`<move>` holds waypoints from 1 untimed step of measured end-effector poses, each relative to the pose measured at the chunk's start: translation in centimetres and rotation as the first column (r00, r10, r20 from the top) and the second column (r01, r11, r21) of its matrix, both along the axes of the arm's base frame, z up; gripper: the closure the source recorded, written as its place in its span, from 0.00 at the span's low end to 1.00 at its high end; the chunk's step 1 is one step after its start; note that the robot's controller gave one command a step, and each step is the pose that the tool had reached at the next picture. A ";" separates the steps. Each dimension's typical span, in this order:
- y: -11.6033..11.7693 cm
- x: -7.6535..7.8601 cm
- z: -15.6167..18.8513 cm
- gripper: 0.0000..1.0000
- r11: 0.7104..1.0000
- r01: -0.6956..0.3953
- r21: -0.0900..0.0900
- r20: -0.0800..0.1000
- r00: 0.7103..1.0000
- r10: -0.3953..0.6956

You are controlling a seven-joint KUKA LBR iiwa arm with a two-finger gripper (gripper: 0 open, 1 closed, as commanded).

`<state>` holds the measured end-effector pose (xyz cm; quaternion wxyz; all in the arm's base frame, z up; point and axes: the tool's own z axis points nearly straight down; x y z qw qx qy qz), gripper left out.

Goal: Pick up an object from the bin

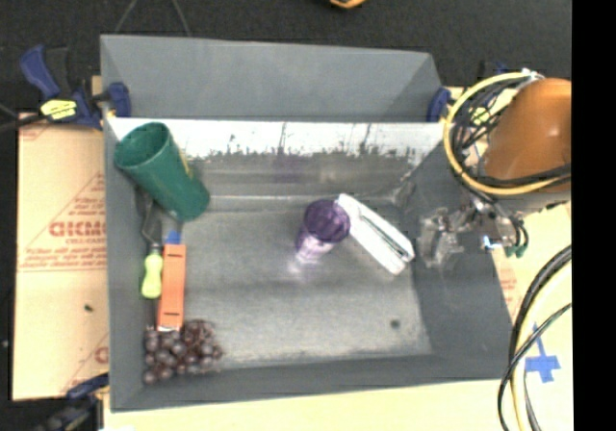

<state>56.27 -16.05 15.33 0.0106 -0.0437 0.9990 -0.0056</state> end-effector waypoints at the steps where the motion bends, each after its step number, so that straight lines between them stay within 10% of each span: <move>1: 0.1 -2.9 0.9 1.00 0.998 -0.059 -0.003 0.003 0.998 0.059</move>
Offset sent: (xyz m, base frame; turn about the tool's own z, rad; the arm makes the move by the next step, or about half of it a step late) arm -0.0486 0.0353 -0.0700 -0.1330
